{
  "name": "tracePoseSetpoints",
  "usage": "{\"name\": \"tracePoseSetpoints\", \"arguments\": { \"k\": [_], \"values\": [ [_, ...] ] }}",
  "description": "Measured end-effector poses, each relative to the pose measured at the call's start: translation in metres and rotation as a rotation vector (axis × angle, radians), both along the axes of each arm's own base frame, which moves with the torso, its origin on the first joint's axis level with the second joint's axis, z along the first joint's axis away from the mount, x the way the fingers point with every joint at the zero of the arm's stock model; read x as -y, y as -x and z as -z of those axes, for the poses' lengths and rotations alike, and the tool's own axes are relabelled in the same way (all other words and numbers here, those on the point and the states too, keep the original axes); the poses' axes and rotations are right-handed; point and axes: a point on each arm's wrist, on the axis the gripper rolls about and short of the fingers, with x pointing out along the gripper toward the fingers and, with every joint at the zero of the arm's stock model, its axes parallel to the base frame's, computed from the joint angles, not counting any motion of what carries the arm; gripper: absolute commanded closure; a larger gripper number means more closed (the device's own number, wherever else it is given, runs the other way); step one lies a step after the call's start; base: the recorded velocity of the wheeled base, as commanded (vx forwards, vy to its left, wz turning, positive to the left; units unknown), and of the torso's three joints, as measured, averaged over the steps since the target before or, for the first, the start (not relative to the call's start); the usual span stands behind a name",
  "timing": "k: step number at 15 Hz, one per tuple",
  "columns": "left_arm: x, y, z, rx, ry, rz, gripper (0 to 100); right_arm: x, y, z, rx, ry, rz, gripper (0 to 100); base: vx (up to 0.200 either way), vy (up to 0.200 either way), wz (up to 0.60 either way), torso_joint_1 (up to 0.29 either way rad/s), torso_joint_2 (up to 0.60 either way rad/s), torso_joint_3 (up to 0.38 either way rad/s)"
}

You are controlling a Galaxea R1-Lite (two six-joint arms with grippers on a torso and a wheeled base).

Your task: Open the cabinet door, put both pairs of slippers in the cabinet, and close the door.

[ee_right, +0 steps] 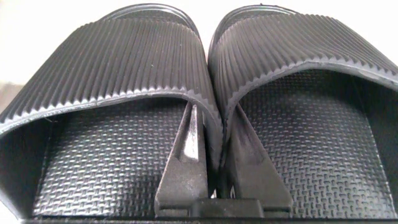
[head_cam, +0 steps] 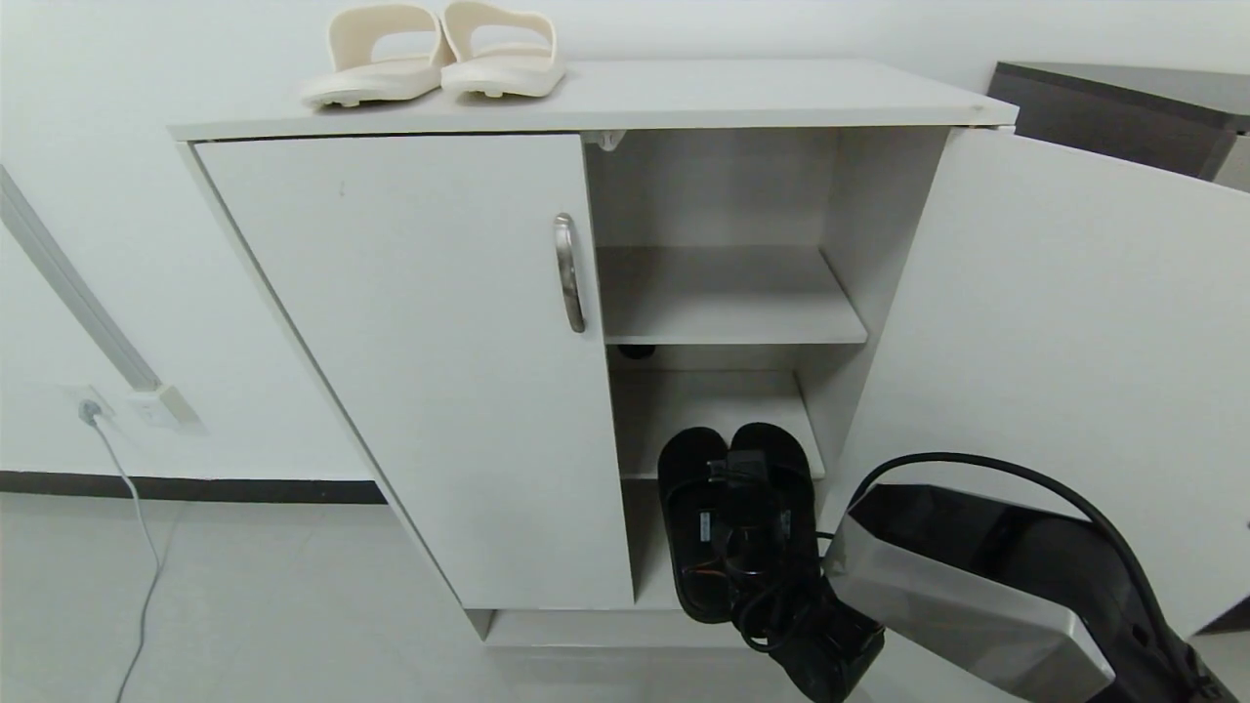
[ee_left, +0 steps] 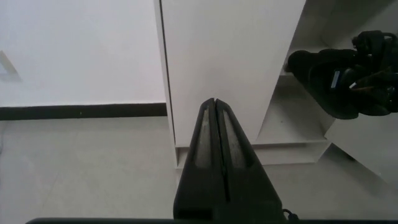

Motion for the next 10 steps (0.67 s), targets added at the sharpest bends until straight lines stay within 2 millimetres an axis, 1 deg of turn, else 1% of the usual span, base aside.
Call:
{"name": "tracePoseSetpoints", "arguments": {
  "k": [2,8,10],
  "values": [
    [0.000,0.000,0.000,0.000,0.000,0.000,100,0.000,0.000,-0.001,0.001,-0.001,0.001,100,0.200,0.000,0.00,0.000,0.00,0.002],
    [0.000,0.000,0.000,-0.001,0.009,0.000,100,0.001,-0.003,-0.002,0.001,-0.002,-0.001,100,0.000,0.000,0.00,0.000,0.00,0.000],
    [0.000,0.000,0.000,-0.001,0.009,0.000,100,0.002,-0.010,-0.006,0.003,-0.005,0.010,100,0.000,0.000,0.00,0.000,0.00,0.000]
  ]
}}
